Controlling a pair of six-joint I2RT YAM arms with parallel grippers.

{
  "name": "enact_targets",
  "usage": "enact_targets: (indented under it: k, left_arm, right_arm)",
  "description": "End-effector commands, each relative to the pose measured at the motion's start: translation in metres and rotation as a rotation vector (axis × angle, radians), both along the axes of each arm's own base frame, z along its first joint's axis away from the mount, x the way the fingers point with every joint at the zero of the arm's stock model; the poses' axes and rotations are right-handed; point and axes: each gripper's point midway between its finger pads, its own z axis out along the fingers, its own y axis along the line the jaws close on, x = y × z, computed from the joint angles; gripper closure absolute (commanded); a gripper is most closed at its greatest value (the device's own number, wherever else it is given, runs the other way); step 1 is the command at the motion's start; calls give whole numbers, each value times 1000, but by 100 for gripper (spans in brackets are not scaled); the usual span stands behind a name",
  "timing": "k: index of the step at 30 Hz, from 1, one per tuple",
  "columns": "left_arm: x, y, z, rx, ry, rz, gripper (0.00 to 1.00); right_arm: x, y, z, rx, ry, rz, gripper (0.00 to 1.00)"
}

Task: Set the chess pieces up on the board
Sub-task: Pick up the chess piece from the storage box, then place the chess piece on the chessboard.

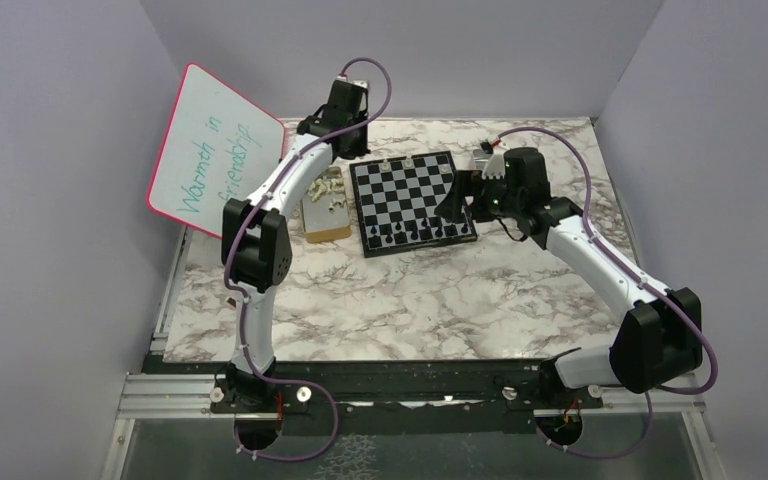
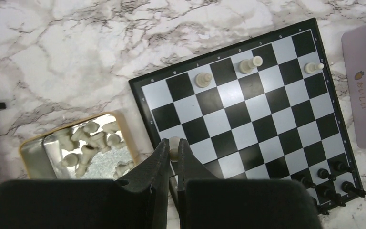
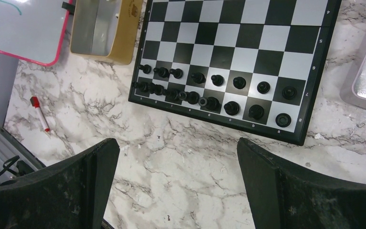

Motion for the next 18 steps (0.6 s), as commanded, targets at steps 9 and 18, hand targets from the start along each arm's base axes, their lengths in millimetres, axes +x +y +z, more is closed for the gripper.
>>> enact_targets:
  k: [9,18]
  left_arm:
    - [19,-26,-60,59,70,-30,91]
    - [27,-27,-92,94,103,-37,91]
  right_arm:
    - [-11,1,1,20,-5,10,0]
    - [-12,0,-3,17,4,10,0]
